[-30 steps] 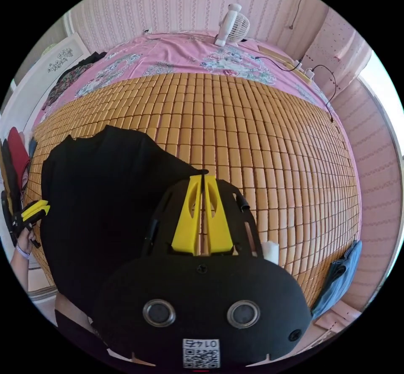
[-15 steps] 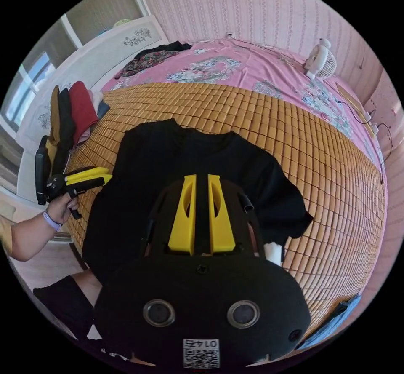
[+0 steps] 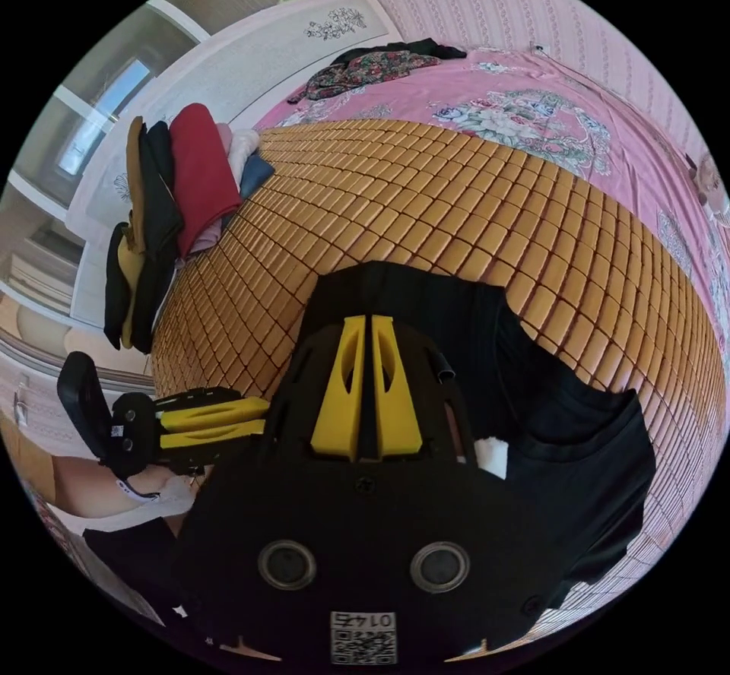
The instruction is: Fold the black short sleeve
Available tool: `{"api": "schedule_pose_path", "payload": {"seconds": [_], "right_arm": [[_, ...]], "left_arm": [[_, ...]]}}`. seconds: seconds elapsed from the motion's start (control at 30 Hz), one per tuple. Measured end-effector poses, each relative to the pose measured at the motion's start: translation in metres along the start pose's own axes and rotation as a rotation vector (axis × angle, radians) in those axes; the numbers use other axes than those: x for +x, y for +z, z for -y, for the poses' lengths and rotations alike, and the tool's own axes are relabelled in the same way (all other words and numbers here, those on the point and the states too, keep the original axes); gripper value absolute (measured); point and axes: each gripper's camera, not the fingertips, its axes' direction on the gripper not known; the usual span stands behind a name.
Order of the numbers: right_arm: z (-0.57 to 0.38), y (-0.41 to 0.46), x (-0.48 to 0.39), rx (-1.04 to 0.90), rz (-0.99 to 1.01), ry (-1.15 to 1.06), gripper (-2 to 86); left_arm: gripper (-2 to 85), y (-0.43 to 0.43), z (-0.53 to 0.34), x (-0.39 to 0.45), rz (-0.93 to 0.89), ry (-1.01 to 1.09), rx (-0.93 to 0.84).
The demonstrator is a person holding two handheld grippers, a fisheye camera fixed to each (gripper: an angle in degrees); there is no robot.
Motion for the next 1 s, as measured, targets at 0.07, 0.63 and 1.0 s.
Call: {"api": "schedule_pose_path", "payload": {"seconds": [0.07,0.63,1.0], "right_arm": [[0.009,-0.009,-0.009,0.036,0.069,-0.027,2.3],[0.045,0.073,-0.092,-0.094,-0.123,-0.265,2.5],[0.064,0.08,-0.093,-0.05,-0.256,-0.184,-0.1]], "left_arm": [[4.1,-0.023,-0.005,-0.017,-0.026,-0.05,0.071],[6.1,-0.033,-0.014,-0.083,-0.035,-0.281,0.048],[-0.8,-0.032,-0.001,-0.078,0.004,-0.183,0.007]]}}
